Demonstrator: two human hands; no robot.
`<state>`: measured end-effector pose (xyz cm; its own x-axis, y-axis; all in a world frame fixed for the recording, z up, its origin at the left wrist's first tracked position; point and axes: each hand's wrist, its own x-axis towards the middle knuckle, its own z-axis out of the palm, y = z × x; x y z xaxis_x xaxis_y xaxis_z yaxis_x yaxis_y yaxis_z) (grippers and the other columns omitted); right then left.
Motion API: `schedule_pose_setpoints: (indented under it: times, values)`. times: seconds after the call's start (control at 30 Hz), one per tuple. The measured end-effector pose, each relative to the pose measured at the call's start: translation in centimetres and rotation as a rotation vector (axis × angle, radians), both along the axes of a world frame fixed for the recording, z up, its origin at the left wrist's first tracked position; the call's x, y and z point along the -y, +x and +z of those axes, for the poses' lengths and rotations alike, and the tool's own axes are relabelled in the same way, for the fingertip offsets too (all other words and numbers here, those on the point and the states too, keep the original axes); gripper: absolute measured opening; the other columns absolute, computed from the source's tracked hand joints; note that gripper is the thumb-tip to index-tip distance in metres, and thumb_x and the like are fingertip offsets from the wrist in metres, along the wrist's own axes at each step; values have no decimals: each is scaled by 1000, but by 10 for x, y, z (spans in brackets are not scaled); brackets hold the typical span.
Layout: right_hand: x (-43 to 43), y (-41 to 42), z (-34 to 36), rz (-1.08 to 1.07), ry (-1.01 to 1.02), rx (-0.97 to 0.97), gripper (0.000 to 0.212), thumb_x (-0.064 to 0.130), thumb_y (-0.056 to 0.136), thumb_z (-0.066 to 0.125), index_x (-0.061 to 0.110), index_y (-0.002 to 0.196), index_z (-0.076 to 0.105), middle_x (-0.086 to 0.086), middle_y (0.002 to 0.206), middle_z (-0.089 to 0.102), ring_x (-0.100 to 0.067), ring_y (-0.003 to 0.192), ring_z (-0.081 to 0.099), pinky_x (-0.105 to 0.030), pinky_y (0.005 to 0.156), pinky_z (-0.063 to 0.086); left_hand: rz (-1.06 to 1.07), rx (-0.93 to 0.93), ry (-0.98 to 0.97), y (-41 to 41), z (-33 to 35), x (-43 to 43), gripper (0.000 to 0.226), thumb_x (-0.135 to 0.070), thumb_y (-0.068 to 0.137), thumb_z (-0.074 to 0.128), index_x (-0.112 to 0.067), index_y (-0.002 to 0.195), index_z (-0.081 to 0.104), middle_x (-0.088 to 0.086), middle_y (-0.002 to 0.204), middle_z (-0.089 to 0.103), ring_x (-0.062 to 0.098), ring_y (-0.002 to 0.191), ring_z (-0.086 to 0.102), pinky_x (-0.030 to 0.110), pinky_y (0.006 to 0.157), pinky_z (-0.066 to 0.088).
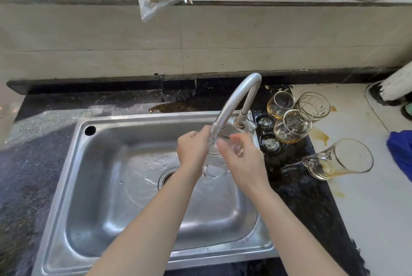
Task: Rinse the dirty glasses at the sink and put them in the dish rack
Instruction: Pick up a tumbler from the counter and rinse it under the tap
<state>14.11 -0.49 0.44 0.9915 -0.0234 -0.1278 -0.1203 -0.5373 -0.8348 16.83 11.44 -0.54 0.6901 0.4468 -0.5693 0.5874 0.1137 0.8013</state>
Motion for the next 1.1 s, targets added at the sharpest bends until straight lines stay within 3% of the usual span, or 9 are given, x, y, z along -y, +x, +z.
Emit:
schedule_pose_setpoints:
  times: [0.17, 0.27, 0.47, 0.6, 0.7, 0.8, 0.93, 1.03, 1.1]
  values:
    - [13, -3, -7, 423, -325, 426, 54, 51, 85, 55, 9, 119, 56, -5, 108, 60, -21, 92, 62, -34, 79, 53, -258, -157, -151, 9, 4, -13, 23, -19, 86, 53, -14, 101, 69, -6, 46, 40, 10, 36, 33, 20, 43, 29]
    - [16, 0, -10, 503, -336, 488, 50, 47, 87, 56, 10, 121, 52, -5, 112, 57, -19, 96, 60, -27, 83, 48, -286, -122, -225, 12, 6, -21, 14, -19, 89, 54, -13, 96, 64, -9, 39, 36, 6, 29, 33, 14, 37, 29]
    - [-16, 1, -4, -81, 19, -54, 50, 54, 92, 46, 19, 128, 42, 1, 128, 44, -15, 113, 48, -32, 94, 41, 33, 140, -197, 2, 2, -16, 25, -21, 87, 64, -14, 66, 52, -2, 55, 35, 7, 34, 36, 20, 37, 36]
    - [-26, 15, 8, -207, 476, -461, 40, 53, 87, 51, 22, 113, 45, -10, 108, 60, -30, 68, 69, -31, 48, 53, 72, 185, -205, -7, -6, -18, 34, -35, 90, 62, -14, 67, 49, -6, 44, 35, 8, 36, 40, 23, 50, 43]
    - [-27, 10, 8, -157, 383, -258, 25, 46, 87, 60, 24, 96, 53, -6, 94, 63, -26, 62, 66, -28, 48, 47, -11, 126, -218, -11, -12, -25, 42, -46, 81, 66, -8, 65, 57, 1, 50, 52, 11, 45, 53, 35, 70, 45]
    - [-21, -2, -3, 89, 28, 75, 34, 58, 83, 56, 28, 101, 52, 9, 95, 57, -11, 82, 55, -27, 67, 43, -56, 45, -286, -9, -9, -30, 45, -46, 74, 72, -5, 93, 72, 9, 71, 62, 15, 50, 55, 27, 56, 47]
    - [-10, -11, -10, 278, -168, 271, 47, 55, 83, 52, 26, 120, 48, 8, 104, 48, -9, 81, 50, -30, 71, 46, -50, 4, -269, -10, -3, -26, 30, -41, 80, 70, -14, 92, 75, 2, 70, 66, 9, 45, 50, 25, 49, 40]
    - [-5, -16, -13, 248, -72, 254, 61, 53, 83, 57, 24, 133, 37, 6, 121, 50, -7, 90, 52, -28, 78, 49, -78, -61, -411, -13, -4, -24, 46, -58, 82, 62, -21, 108, 69, -5, 86, 67, 10, 75, 61, 31, 72, 49]
    - [-3, -20, -14, 188, 46, 178, 69, 51, 83, 61, 22, 138, 33, 9, 126, 49, -4, 103, 51, -18, 87, 43, -148, -102, -622, -15, -8, -27, 62, -69, 79, 56, -24, 121, 62, 5, 111, 71, 25, 99, 67, 49, 93, 48]
